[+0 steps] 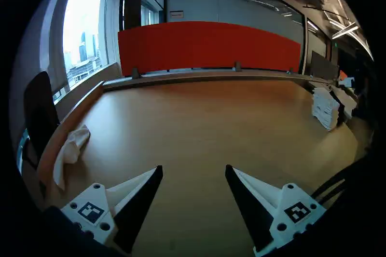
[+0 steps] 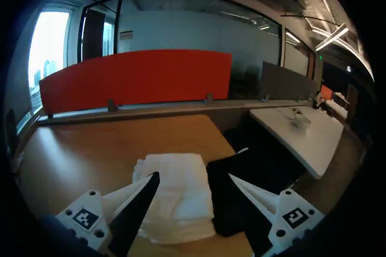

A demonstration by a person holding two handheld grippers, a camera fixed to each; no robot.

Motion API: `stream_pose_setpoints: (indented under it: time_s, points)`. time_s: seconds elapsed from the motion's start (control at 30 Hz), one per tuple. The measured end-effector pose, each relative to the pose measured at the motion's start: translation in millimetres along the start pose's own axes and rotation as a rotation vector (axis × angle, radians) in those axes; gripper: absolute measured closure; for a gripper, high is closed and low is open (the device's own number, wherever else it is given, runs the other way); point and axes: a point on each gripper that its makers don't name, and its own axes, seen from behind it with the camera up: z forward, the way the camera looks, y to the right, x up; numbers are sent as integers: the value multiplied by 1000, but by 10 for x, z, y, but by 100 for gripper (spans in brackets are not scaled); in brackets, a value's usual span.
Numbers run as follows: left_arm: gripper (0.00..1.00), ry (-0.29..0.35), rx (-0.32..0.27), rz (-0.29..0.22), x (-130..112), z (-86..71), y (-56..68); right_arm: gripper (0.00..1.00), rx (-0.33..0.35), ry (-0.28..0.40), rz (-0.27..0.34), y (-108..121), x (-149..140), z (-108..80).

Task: Fold towel

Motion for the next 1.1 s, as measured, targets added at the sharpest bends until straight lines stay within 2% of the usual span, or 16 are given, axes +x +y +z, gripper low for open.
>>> stream_pose_setpoints:
  time_s: [0.1,0.33,0.67,0.9,1.1]
  points:
    - [4,3,0,-2,20,3,3,0,2,53,17,-61,85,-23]
    - [4,11,5,-12,64,13,3,0,3,120,45,-140,207,-10]
    - [4,42,16,-44,217,27,-18,0,26,227,49,-253,448,-74]
    - [4,94,29,-60,445,57,-50,0,53,275,43,-384,592,-139]
    - [4,164,49,-74,751,68,-128,0,73,289,31,-477,672,-175]
